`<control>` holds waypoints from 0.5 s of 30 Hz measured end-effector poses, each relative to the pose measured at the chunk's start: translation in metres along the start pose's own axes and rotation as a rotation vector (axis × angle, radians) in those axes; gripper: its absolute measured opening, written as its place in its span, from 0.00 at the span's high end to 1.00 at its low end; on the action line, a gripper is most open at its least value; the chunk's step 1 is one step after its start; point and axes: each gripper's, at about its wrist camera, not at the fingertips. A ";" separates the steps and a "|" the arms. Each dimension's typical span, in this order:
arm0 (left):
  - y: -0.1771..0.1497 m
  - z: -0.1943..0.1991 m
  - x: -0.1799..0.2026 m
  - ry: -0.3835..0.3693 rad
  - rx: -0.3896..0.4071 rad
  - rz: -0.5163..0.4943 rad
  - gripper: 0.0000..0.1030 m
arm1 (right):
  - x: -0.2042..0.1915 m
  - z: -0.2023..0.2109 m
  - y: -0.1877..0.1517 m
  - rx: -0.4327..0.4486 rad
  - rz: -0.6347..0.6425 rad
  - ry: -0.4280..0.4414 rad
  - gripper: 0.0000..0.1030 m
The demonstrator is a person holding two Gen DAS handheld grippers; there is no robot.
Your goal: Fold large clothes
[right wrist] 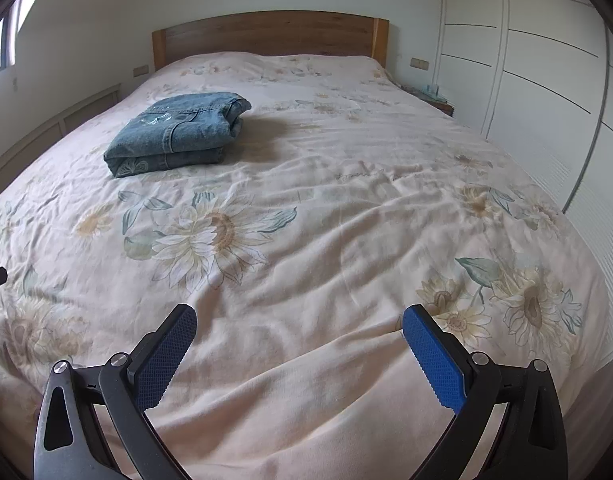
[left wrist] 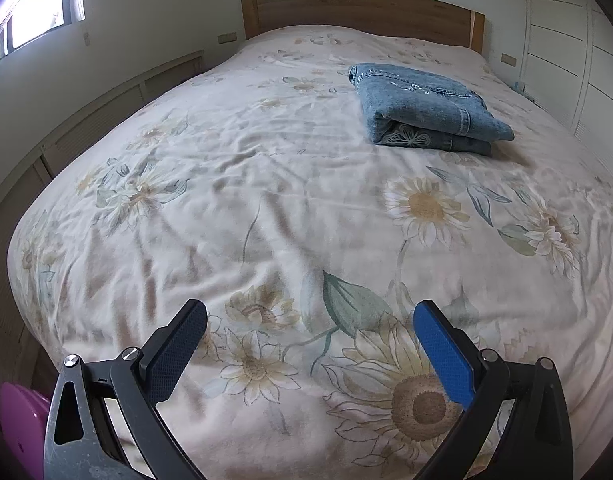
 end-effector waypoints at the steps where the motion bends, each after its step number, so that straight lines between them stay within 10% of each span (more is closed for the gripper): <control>1: 0.000 0.001 0.001 -0.002 0.002 -0.003 0.01 | -0.001 0.000 -0.001 0.000 0.002 -0.002 0.00; 15: -0.002 0.003 0.018 -0.013 0.005 -0.046 0.01 | -0.001 -0.002 -0.002 -0.003 0.003 -0.003 0.00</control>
Point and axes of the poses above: each gripper's, at about its wrist camera, not at the fingertips, and z roughly against the way its jaws point, x to its right, y to its top, and after that the axes turned 11 degrees about -x, right-handed
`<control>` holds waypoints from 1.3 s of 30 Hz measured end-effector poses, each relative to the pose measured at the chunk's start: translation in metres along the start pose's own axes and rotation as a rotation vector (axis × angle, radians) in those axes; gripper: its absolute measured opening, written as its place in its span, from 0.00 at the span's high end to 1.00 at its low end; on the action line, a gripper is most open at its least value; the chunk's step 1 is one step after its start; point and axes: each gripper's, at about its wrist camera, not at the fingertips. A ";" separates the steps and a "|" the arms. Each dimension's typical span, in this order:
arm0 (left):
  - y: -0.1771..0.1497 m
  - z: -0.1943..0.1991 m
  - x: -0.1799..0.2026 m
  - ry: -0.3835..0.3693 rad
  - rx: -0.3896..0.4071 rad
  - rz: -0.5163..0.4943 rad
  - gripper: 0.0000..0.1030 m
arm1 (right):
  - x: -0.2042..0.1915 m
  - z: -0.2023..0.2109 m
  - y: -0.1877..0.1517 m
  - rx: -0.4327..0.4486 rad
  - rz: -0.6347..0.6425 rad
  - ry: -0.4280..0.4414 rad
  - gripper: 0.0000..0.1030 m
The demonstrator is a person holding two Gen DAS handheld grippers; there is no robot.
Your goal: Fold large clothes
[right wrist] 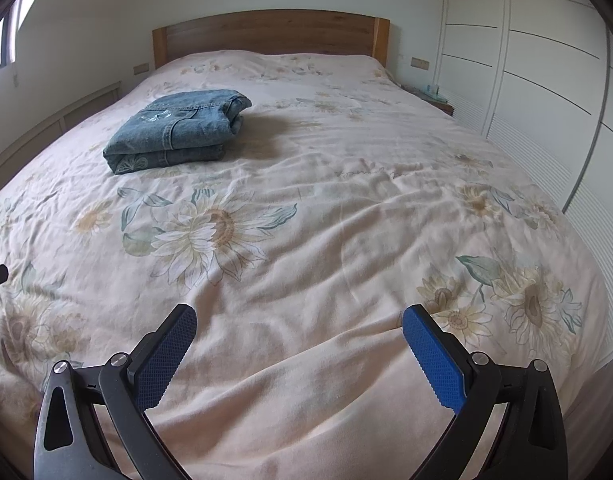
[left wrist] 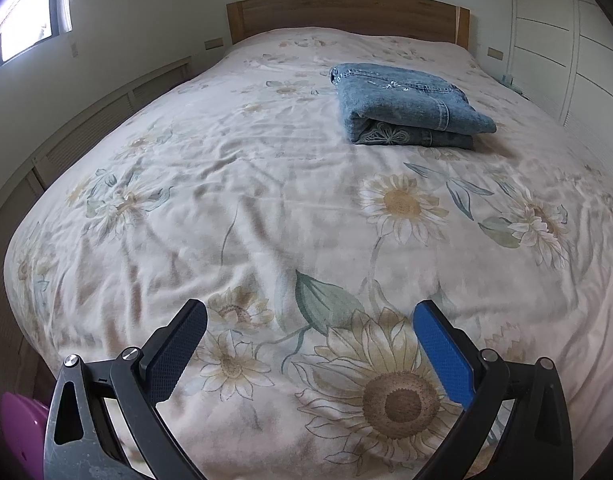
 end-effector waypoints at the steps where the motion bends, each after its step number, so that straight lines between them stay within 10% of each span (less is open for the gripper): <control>1: 0.000 0.000 0.001 0.000 0.000 -0.002 0.01 | 0.000 0.000 0.000 0.000 0.000 0.000 0.00; 39: 0.003 -0.001 0.006 0.000 -0.008 -0.030 0.01 | 0.002 -0.002 -0.001 -0.006 -0.008 -0.001 0.00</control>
Point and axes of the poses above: each gripper's, at about its wrist camera, not at the fingertips, and z roughly against the way its jaws point, x to its right, y to its top, and after that the axes turned 11 degrees about -x, right-handed
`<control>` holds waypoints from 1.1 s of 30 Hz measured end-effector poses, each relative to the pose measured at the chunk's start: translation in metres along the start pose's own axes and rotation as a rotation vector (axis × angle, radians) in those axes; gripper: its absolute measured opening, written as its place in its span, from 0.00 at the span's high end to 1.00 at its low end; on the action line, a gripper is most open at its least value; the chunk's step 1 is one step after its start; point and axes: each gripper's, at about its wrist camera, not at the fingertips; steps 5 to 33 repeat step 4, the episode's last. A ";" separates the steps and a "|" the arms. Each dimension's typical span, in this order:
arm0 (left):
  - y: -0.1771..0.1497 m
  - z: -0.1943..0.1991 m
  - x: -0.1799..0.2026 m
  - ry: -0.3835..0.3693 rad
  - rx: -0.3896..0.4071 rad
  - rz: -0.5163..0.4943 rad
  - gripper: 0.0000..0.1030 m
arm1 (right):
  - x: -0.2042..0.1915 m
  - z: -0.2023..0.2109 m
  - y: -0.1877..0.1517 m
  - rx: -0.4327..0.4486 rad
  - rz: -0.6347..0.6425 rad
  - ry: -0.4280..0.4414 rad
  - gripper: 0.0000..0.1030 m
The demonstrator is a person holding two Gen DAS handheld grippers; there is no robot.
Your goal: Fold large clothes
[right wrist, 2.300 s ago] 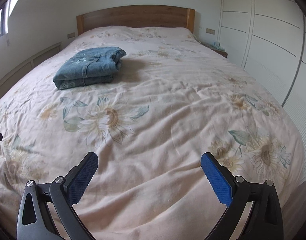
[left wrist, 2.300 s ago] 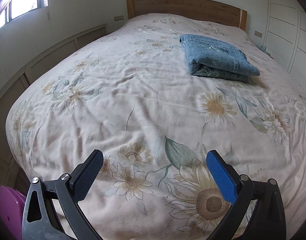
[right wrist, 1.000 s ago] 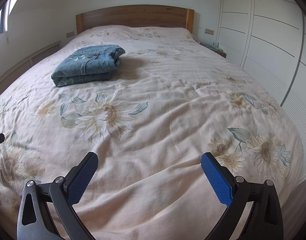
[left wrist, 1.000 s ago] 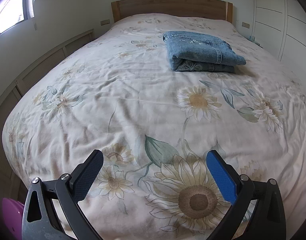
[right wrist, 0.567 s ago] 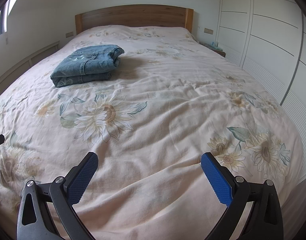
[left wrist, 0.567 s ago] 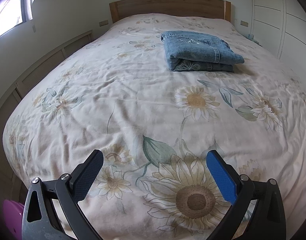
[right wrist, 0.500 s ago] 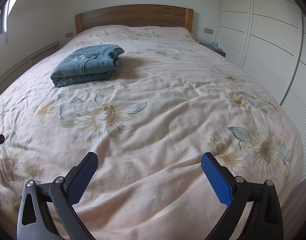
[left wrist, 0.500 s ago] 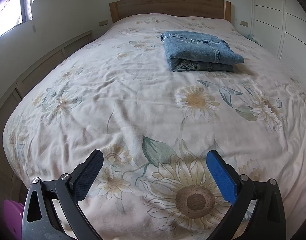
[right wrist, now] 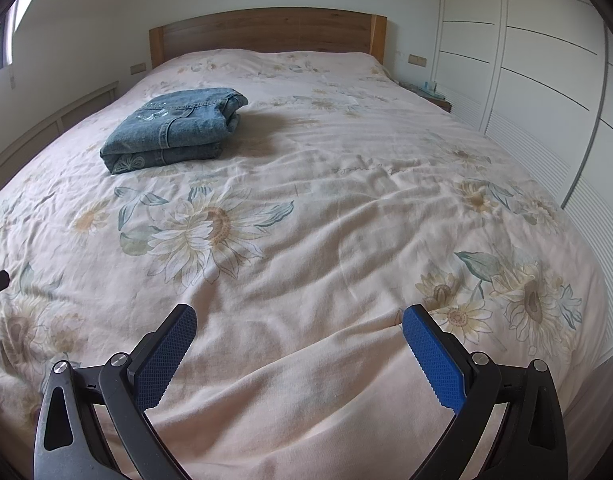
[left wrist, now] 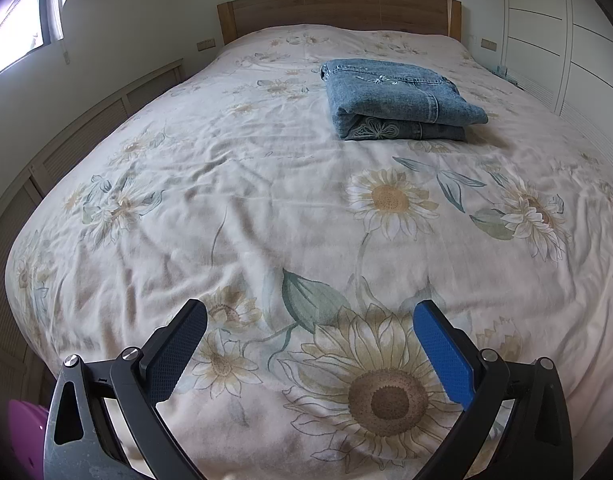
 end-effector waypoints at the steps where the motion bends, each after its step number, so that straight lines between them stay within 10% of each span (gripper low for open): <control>1: 0.000 0.000 0.000 0.000 0.000 -0.001 0.01 | 0.000 0.000 0.000 0.000 0.000 0.000 0.00; 33: 0.000 0.000 0.000 0.000 0.000 -0.001 0.01 | 0.000 0.000 0.000 0.001 0.000 0.000 0.00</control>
Point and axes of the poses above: each gripper's, at about its wrist camera, not at the fingertips, and z roughly against the way its jaws point, x to its right, y to its top, and after that the axes turned 11 degrees about -x, right-handed
